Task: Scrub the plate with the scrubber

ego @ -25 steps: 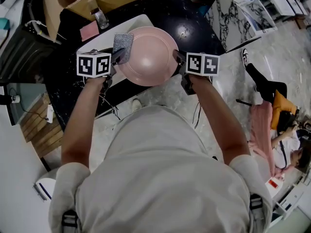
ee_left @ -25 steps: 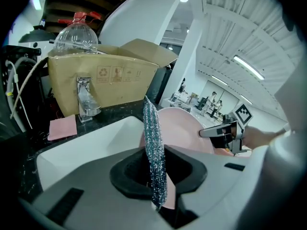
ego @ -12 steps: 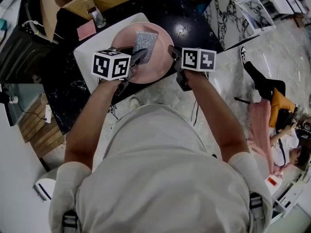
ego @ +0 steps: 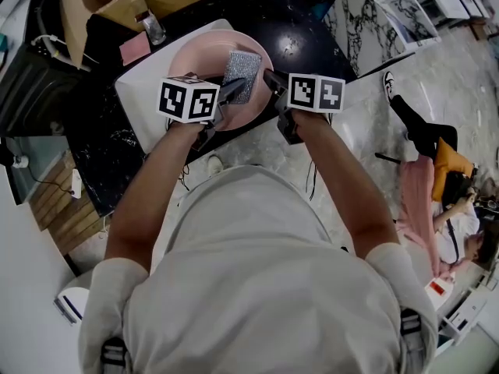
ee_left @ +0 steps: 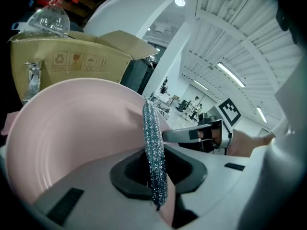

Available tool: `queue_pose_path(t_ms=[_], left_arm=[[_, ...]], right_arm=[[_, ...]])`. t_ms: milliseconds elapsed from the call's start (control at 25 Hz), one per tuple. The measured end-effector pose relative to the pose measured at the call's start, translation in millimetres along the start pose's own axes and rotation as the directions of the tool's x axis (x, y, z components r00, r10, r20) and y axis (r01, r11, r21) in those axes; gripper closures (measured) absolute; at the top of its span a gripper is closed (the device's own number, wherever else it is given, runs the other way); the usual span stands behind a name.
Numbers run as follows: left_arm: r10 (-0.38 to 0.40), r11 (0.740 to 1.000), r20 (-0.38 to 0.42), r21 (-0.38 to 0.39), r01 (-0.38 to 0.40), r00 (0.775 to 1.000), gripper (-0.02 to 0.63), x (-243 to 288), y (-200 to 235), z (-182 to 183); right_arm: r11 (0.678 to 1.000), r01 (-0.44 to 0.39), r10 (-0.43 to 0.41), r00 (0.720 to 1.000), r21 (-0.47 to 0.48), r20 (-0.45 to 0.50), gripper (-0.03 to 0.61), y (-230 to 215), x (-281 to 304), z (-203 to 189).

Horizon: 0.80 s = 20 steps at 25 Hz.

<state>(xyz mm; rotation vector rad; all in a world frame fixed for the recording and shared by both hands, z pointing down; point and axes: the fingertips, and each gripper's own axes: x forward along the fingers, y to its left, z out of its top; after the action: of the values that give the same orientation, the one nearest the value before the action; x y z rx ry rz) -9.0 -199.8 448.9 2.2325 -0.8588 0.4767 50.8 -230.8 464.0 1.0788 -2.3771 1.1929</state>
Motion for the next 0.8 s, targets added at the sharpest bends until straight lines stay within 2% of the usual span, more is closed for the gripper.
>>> queue_pose_path(t_ms=[440, 800], left_arm=[[0.055, 0.998, -0.008, -0.016, -0.055, 0.998, 0.546, -21, 31, -6], [0.152, 0.988, -0.01, -0.01, -0.152, 0.988, 0.546, -53, 69, -5]], right_arm=[[1.0, -0.002, 0.002, 1.0, 0.001, 0.002, 0.549, -4, -2, -2], [1.0, 0.012, -0.012, 1.0, 0.001, 0.007, 0.548, -12, -6, 1]])
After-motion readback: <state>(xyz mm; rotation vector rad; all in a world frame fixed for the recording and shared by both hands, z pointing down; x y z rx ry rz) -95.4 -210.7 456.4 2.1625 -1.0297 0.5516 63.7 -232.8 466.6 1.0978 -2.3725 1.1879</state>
